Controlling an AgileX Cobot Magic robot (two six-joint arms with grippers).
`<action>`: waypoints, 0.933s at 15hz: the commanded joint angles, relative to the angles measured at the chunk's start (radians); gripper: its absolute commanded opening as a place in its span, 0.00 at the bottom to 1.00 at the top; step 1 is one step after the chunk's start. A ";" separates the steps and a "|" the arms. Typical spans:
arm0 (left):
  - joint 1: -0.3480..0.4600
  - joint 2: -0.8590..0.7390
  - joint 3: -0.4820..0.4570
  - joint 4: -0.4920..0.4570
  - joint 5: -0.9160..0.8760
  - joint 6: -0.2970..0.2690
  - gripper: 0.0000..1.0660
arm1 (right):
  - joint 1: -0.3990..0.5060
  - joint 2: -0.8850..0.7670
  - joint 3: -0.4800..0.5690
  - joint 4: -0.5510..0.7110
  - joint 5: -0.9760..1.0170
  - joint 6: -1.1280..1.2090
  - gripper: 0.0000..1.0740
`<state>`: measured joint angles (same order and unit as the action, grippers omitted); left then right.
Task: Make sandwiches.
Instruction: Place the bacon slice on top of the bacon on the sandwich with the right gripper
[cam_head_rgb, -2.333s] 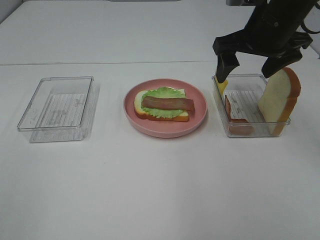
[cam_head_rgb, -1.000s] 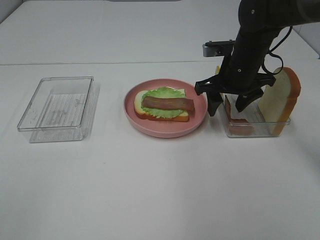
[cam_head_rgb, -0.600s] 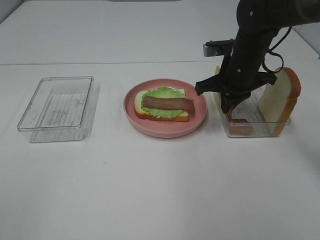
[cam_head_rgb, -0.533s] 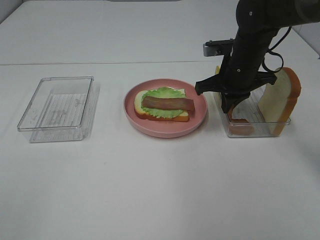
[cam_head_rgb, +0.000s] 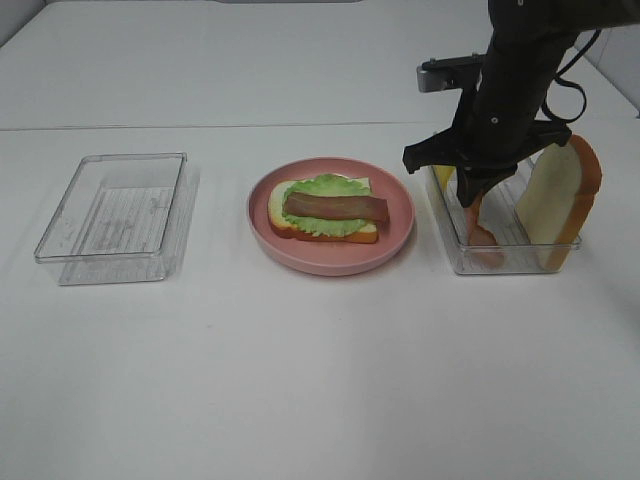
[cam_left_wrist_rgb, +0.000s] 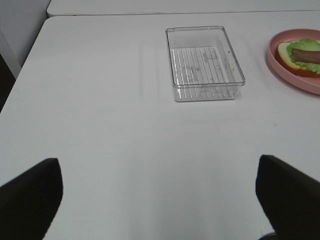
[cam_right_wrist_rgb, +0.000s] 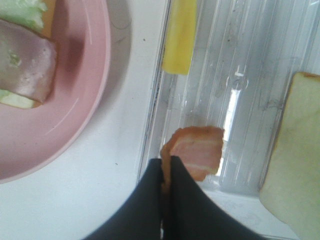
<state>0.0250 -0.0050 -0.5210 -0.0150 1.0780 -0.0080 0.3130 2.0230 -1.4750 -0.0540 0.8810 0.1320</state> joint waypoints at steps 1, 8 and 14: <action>0.003 -0.004 0.002 -0.001 -0.004 -0.002 0.92 | -0.001 -0.066 -0.007 -0.006 0.030 -0.020 0.00; 0.003 -0.004 0.002 -0.001 -0.004 -0.002 0.92 | 0.146 -0.174 -0.177 0.003 0.153 -0.052 0.00; 0.003 -0.004 0.002 -0.001 -0.004 -0.002 0.92 | 0.312 -0.156 -0.193 0.074 -0.026 -0.022 0.00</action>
<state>0.0250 -0.0050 -0.5210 -0.0150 1.0780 -0.0080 0.6170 1.8600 -1.6580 0.0140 0.8750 0.0990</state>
